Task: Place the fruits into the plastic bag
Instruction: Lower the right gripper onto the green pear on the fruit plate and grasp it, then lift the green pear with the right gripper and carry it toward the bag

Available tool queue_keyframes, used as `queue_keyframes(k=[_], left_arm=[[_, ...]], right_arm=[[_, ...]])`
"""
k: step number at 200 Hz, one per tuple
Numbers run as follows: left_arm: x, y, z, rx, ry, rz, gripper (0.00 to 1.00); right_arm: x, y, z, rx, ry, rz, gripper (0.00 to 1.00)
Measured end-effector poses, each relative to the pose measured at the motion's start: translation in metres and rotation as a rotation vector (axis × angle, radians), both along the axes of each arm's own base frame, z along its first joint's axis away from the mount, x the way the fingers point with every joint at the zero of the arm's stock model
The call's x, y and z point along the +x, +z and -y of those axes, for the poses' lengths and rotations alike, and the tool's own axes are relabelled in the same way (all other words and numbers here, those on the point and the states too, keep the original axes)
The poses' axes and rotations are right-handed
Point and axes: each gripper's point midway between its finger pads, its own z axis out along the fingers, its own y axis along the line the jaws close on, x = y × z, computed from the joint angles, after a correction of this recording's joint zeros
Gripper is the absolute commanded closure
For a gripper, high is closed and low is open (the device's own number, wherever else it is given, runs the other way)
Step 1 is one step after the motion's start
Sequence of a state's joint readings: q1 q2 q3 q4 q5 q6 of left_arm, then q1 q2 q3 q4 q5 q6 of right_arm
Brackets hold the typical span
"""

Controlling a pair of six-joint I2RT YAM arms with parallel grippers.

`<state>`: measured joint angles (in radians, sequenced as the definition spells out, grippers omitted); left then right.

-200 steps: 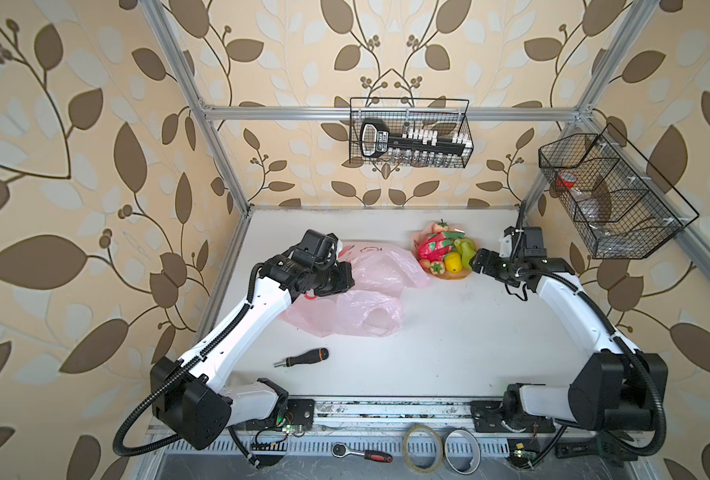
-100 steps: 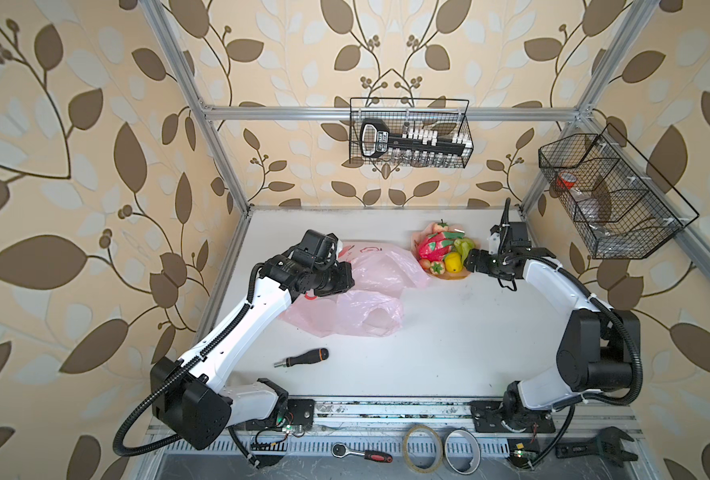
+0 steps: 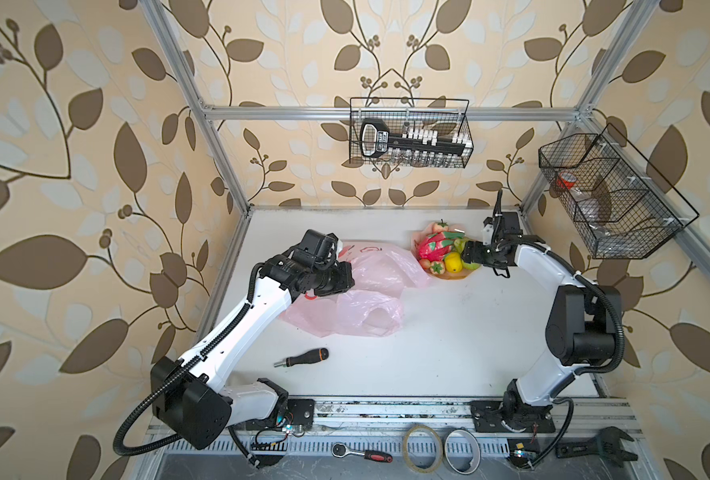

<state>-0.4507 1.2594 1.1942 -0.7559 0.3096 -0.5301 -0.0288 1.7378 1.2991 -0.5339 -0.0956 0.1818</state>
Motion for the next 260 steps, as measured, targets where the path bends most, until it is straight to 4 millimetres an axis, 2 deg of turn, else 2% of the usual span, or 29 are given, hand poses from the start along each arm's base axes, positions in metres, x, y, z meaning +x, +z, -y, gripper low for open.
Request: queue_keyframes(k=[26,111,215,260], left_arm=[[0.000,0.000,0.000,0.000,0.000,0.000,1.00],[0.001,0.001,0.001,-0.003,0.001,0.006,1.00],[0.003,0.003,0.002,-0.010,0.001,0.018,1.00],[0.003,0.003,0.002,-0.010,0.000,0.018,1.00]], right_arm=[[0.008,-0.003,-0.002,-0.006,0.005,-0.004,0.15],[0.008,-0.020,-0.005,-0.014,0.020,-0.045,0.25],[0.011,-0.019,-0.004,-0.016,0.018,-0.053,0.60],[0.010,-0.014,-0.003,-0.012,0.009,-0.047,0.64]])
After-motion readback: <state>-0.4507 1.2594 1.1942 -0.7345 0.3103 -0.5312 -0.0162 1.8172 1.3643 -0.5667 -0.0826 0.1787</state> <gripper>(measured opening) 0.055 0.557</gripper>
